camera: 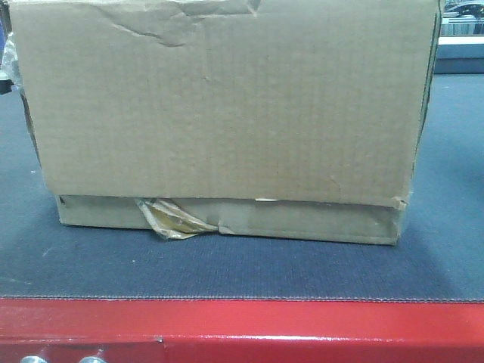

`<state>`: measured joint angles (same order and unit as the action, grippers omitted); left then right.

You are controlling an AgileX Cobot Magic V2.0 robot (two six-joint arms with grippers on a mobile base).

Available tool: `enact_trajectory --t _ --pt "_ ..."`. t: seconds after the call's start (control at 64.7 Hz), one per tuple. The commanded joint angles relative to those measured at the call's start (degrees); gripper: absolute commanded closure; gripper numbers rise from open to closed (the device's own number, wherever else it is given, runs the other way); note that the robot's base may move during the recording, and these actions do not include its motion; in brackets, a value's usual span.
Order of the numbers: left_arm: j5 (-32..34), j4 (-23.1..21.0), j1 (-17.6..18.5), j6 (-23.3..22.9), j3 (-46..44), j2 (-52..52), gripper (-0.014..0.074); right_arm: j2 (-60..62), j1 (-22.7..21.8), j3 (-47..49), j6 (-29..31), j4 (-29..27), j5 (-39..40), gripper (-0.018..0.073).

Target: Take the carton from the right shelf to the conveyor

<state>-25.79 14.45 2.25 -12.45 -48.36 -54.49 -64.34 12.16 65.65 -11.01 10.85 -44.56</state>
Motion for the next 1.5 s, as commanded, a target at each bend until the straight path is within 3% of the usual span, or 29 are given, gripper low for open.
enact_trajectory --t 0.0,0.17,0.386,0.556,0.835,1.484 --pt "8.0 -0.9 -0.3 0.2 8.1 6.2 0.0581 5.0 -0.4 -7.2 0.1 0.6 7.4 0.0629" --pt "15.2 -0.9 -0.3 0.2 20.2 17.6 0.0581 15.0 -0.4 -22.0 0.1 0.6 17.3 0.0629" --pt "15.8 -0.9 -0.3 0.2 28.0 31.2 0.0581 29.2 -0.4 -34.5 0.1 0.6 25.6 0.0629" --pt "15.5 -0.9 -0.3 0.2 29.5 40.2 0.0581 43.5 -0.4 -40.4 0.1 0.6 26.6 0.0629" --pt "14.7 -0.9 -0.3 0.2 29.5 47.2 0.0581 58.2 -0.4 -41.8 0.1 0.6 25.6 0.0629" --pt "14.7 -0.9 -0.3 0.2 29.5 47.5 0.0582 58.4 -0.4 -41.8 0.1 0.6 25.7 0.0629"
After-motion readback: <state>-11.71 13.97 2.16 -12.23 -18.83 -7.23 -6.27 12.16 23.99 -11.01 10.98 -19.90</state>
